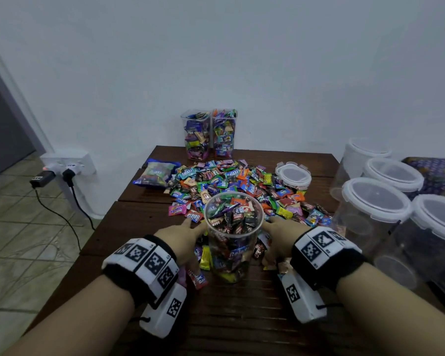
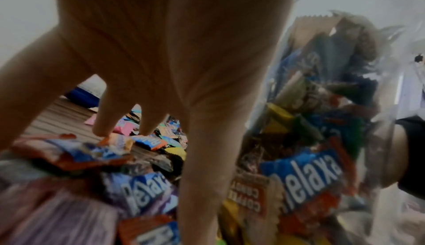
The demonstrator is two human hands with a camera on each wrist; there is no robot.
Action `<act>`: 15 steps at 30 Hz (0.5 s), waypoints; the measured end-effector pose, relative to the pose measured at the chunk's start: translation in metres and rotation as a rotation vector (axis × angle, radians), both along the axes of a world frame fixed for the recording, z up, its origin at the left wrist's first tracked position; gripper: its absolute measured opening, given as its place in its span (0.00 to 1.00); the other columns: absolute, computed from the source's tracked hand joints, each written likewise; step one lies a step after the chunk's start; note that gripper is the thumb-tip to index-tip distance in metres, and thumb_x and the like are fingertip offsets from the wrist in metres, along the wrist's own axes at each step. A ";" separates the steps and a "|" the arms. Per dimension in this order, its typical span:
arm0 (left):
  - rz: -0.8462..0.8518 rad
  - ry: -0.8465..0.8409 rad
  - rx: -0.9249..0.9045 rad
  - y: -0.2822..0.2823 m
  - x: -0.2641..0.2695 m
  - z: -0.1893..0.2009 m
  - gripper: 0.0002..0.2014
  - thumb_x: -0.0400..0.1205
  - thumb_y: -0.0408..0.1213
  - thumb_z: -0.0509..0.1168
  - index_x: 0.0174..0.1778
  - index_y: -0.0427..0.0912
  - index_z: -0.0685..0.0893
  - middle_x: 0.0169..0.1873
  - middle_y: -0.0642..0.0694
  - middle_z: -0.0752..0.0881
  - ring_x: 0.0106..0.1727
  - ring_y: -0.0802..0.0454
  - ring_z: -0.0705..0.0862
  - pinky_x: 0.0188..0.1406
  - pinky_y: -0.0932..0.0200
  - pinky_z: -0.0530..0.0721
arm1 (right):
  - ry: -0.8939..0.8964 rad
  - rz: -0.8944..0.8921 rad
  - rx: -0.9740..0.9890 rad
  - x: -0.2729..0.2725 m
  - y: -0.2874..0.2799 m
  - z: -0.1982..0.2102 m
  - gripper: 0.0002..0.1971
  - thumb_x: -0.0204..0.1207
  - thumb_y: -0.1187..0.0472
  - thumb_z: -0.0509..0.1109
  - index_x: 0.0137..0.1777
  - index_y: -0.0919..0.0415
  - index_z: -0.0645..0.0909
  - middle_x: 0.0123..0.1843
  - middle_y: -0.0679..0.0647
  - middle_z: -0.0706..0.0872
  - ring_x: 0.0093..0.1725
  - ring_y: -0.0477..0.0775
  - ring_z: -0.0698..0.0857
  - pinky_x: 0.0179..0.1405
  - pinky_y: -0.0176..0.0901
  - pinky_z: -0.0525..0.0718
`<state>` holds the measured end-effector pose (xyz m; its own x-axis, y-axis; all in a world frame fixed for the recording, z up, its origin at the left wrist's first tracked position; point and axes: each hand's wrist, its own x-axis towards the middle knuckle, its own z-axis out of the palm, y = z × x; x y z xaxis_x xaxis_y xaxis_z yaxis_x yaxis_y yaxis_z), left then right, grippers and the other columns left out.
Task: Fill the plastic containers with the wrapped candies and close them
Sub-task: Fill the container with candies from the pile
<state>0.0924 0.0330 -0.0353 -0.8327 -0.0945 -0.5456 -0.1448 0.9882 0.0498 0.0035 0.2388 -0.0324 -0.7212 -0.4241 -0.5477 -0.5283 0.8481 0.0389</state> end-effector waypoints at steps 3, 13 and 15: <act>-0.028 0.005 0.026 0.007 -0.002 0.005 0.39 0.72 0.45 0.77 0.78 0.55 0.66 0.81 0.44 0.60 0.74 0.40 0.72 0.67 0.43 0.78 | 0.024 0.054 0.059 0.000 -0.004 0.000 0.44 0.72 0.46 0.75 0.82 0.43 0.53 0.76 0.60 0.63 0.71 0.65 0.73 0.65 0.56 0.79; -0.059 0.212 -0.083 0.018 0.000 0.011 0.12 0.81 0.34 0.63 0.59 0.46 0.84 0.55 0.40 0.85 0.58 0.41 0.82 0.55 0.49 0.83 | 0.106 0.092 -0.039 -0.001 -0.002 0.002 0.22 0.80 0.58 0.67 0.74 0.49 0.73 0.69 0.59 0.73 0.66 0.60 0.77 0.65 0.50 0.79; -0.044 0.236 -0.092 0.017 -0.001 0.010 0.08 0.81 0.32 0.62 0.50 0.45 0.84 0.52 0.40 0.86 0.56 0.40 0.83 0.53 0.49 0.84 | 0.108 0.092 -0.049 -0.001 -0.003 0.003 0.22 0.80 0.60 0.65 0.74 0.48 0.74 0.69 0.59 0.73 0.66 0.61 0.77 0.64 0.50 0.79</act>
